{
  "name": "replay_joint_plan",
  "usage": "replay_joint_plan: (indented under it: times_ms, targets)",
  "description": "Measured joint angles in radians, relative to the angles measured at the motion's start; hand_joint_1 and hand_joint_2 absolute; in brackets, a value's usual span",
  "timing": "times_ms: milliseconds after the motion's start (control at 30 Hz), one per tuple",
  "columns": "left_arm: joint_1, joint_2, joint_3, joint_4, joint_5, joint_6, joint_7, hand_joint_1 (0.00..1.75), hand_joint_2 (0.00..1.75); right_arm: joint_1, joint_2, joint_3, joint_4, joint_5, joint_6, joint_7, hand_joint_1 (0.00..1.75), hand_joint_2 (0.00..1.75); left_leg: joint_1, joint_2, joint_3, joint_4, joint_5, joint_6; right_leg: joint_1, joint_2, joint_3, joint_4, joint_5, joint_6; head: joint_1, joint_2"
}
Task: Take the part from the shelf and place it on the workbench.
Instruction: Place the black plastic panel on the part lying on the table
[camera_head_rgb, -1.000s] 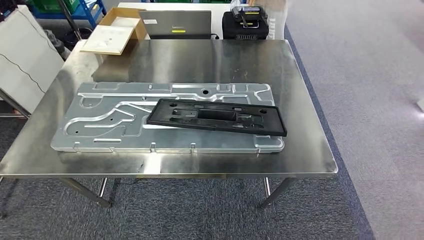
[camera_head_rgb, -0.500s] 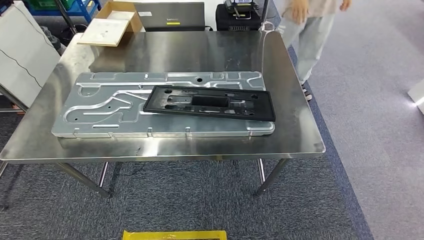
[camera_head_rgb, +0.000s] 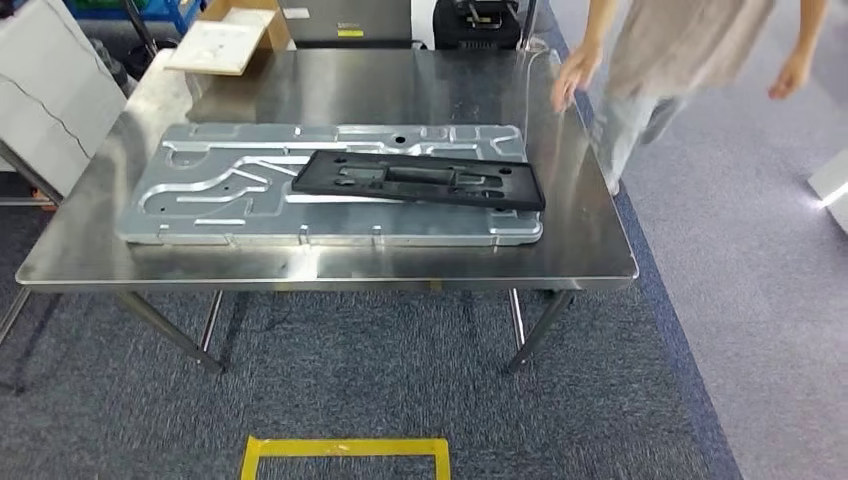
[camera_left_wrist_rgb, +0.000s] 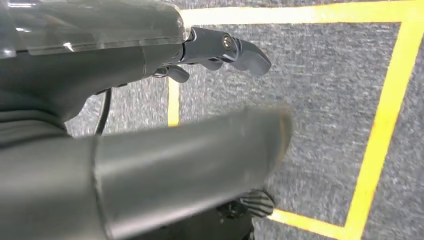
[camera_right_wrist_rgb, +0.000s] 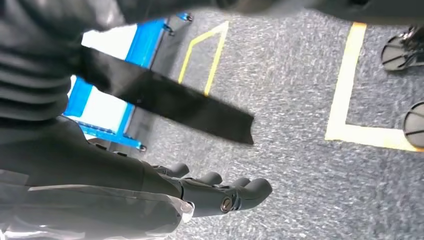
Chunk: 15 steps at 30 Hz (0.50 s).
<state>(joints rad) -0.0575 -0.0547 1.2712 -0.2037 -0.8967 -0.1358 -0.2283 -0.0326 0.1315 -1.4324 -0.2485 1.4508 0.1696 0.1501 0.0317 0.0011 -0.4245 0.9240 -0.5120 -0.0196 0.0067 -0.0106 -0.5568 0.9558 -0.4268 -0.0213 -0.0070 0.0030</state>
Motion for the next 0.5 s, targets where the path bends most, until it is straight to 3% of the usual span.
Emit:
replay_joint_plan:
  times_ms: [33, 100, 133, 200, 333, 400, 500]
  targets:
    - [0.001, -0.002, 0.000, 0.000, -0.002, 0.001, 0.000, 0.00, 1.31, -0.001, -0.001, 0.002, 0.001, 0.000, -0.009, 0.011, 0.00, 0.87, 0.000, -0.001, -0.002, -0.004, -0.005, 0.006, 0.001, 0.001, -0.004, 0.004, 0.001, -0.010, 0.000, 0.000]
    - [0.003, -0.004, 0.000, 0.000, -0.004, 0.001, -0.016, 0.00, 0.44, -0.003, -0.003, 0.004, 0.002, 0.000, -0.028, 0.028, 0.00, 0.00, -0.004, 0.000, -0.004, -0.003, -0.005, 0.014, 0.001, 0.003, -0.007, 0.007, 0.005, -0.046, 0.000, 0.000]
    - [0.004, -0.004, 0.000, 0.000, -0.006, 0.000, -0.036, 0.00, 0.00, -0.003, -0.003, 0.004, 0.003, 0.000, -0.033, 0.030, 0.00, 0.00, -0.006, 0.000, -0.004, -0.003, -0.003, 0.018, 0.001, 0.003, -0.008, 0.008, 0.009, -0.061, 0.000, 0.000]
    - [0.003, -0.004, -0.001, 0.000, -0.004, -0.009, -0.084, 0.00, 0.00, -0.003, -0.003, 0.004, 0.004, 0.000, -0.041, 0.025, 0.00, 0.00, -0.010, 0.002, -0.006, -0.002, 0.000, 0.024, 0.000, 0.004, -0.010, 0.008, 0.016, -0.075, 0.000, 0.000]
    - [-0.001, -0.005, -0.001, 0.000, 0.004, -0.002, -0.157, 0.00, 0.00, -0.005, -0.004, 0.004, 0.006, -0.001, -0.057, 0.007, 0.00, 0.00, -0.015, 0.004, -0.010, 0.004, 0.001, 0.027, -0.003, 0.005, -0.013, 0.008, 0.023, -0.070, 0.000, 0.000]
    - [-0.004, -0.006, -0.001, 0.000, 0.005, 0.009, -0.184, 0.00, 0.00, -0.007, -0.004, 0.004, 0.007, -0.001, -0.063, 0.002, 0.00, 0.00, -0.015, 0.005, -0.013, 0.007, 0.000, 0.029, -0.005, 0.005, -0.015, 0.007, 0.024, -0.050, 0.000, 0.000]
    - [-0.004, -0.008, -0.002, 0.000, 0.000, -0.028, -0.223, 0.00, 0.00, -0.008, -0.004, 0.004, 0.007, -0.001, -0.073, -0.010, 0.00, 0.00, -0.017, 0.006, -0.019, 0.013, -0.003, 0.033, -0.011, 0.005, -0.017, 0.007, 0.023, 0.005, 0.000, 0.000]
